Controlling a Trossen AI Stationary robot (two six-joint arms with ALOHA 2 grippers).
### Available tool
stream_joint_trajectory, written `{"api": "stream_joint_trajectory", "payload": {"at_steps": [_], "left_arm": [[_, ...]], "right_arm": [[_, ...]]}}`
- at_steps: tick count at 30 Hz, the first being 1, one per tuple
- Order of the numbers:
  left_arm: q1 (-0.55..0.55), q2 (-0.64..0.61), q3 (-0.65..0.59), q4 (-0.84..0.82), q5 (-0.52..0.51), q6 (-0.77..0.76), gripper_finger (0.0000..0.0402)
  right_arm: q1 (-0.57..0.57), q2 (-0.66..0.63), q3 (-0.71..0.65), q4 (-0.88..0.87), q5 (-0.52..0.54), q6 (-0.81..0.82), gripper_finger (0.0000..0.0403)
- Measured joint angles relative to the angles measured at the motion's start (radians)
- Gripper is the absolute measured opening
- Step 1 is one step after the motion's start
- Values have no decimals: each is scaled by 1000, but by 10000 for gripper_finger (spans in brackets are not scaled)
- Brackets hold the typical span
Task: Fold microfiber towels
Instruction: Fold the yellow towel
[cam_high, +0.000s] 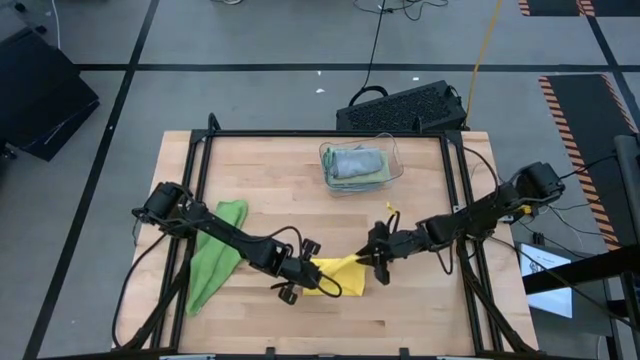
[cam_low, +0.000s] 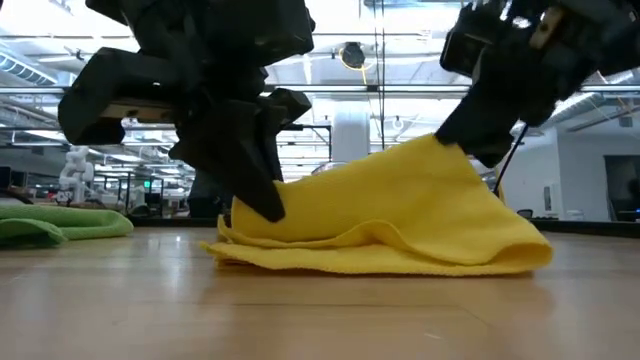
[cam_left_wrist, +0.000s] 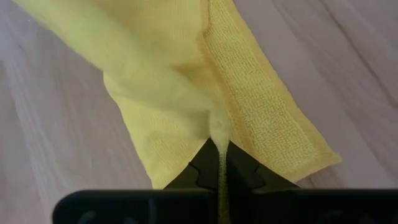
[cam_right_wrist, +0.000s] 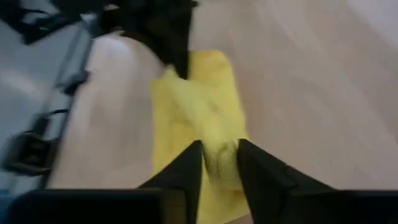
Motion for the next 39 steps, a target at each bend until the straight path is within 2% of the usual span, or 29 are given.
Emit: {"api": "stream_joint_trajectory", "payload": {"at_steps": [4, 8, 10, 13, 16, 19, 21, 25, 31, 34, 39], "left_arm": [[-3, 5, -1, -1, -2, 1, 10], [-4, 16, -1, 6, -11, 7, 10], [-4, 19, -2, -2, -11, 10, 10], [0, 29, 0, 17, -16, 10, 10], [2, 34, -2, 11, -17, 4, 10], [8, 41, 0, 12, -26, -7, 10], [15, 42, 0, 12, -40, -28, 10], [39, 48, 0, 9, -53, -65, 10], [70, 48, 0, 9, -55, -94, 10], [76, 45, 0, 2, -61, -101, 10], [66, 5, -1, -39, -108, -108, 10]], "right_arm": [[12, -56, 0, -14, -75, 105, 137], [46, -103, 0, -20, -67, 323, 148], [85, -109, 1, 23, -15, 372, 140], [152, -86, 2, 57, 116, 416, 110], [198, -30, 2, 101, 207, 435, 67], [230, 63, 17, 173, 212, 404, 21], [249, 137, 57, 169, 212, 378, 6], [271, 283, 180, 85, 228, 358, 8], [277, 428, 357, -166, 343, 416, 2], [273, 479, 386, -262, 383, 454, 1], [252, 523, 371, -286, 426, 496, 1]]}}
